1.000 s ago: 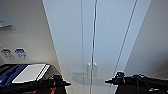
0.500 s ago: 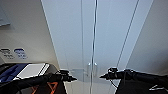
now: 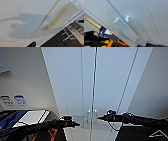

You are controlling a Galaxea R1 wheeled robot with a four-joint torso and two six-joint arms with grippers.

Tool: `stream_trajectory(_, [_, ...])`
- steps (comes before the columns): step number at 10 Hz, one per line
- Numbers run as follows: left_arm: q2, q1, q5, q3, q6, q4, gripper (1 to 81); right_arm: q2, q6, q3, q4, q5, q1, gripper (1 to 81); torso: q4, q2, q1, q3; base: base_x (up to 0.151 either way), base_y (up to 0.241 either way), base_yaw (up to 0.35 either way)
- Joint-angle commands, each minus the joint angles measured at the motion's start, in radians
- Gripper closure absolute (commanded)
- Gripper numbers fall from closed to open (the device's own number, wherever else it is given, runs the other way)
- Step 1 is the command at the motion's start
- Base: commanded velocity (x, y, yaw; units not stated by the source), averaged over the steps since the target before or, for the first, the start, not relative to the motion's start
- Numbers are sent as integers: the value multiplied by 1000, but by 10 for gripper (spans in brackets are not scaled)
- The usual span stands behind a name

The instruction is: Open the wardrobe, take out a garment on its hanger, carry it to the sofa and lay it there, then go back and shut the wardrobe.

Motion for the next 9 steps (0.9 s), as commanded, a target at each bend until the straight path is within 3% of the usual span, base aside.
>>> stream_trajectory(1, [39,-159,2,-40,-3,-11,10,28,5,2,6,4,168,10,0,0,0,0,0,0,0])
stream_trajectory(5, [144,-159,3,-156,-2,-10,10,134,5,-124,8,-7,181,10,0,0,0,0,0,0,0])
stream_trajectory(9, [170,-159,3,-185,-2,-8,10,147,34,-204,3,-14,204,10,0,1,0,-1,0,0,0])
